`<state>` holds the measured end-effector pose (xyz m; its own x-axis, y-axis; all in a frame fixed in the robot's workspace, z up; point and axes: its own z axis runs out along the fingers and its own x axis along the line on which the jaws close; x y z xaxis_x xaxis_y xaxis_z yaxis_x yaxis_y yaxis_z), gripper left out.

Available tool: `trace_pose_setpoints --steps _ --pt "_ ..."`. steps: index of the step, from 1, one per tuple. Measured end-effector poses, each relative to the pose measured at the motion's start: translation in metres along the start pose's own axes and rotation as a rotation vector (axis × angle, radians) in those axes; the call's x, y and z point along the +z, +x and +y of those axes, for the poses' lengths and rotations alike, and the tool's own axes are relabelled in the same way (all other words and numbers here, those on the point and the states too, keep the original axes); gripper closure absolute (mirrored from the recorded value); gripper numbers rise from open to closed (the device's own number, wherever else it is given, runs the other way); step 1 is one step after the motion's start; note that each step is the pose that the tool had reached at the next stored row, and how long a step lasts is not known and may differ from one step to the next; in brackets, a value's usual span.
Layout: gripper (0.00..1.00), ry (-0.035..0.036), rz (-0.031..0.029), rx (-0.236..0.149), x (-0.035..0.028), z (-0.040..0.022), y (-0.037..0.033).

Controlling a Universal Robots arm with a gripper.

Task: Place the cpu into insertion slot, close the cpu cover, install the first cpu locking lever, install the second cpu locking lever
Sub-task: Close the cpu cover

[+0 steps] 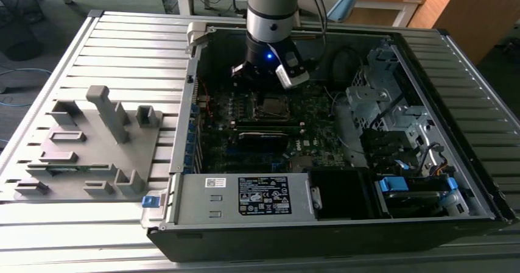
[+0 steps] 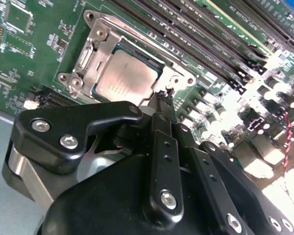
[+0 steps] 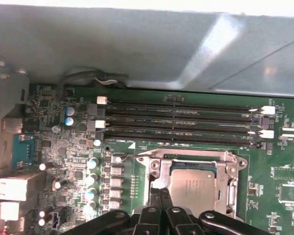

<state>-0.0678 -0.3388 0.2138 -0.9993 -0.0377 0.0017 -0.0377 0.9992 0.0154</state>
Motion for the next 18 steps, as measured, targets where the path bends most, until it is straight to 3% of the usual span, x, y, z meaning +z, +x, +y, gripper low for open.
trace_pose_setpoints --steps 2,3,15,18 --pt "0.89 -0.0003 -0.0081 0.000 0.0005 0.0000 0.0000" --pt "0.89 -0.0003 -0.0092 0.000 0.0007 0.0000 -0.0002" --pt "0.89 -0.0004 -0.0093 0.000 0.0019 -0.0008 -0.0203" --pt "0.89 -0.0002 -0.0093 0.000 0.0019 -0.0009 -0.0216"
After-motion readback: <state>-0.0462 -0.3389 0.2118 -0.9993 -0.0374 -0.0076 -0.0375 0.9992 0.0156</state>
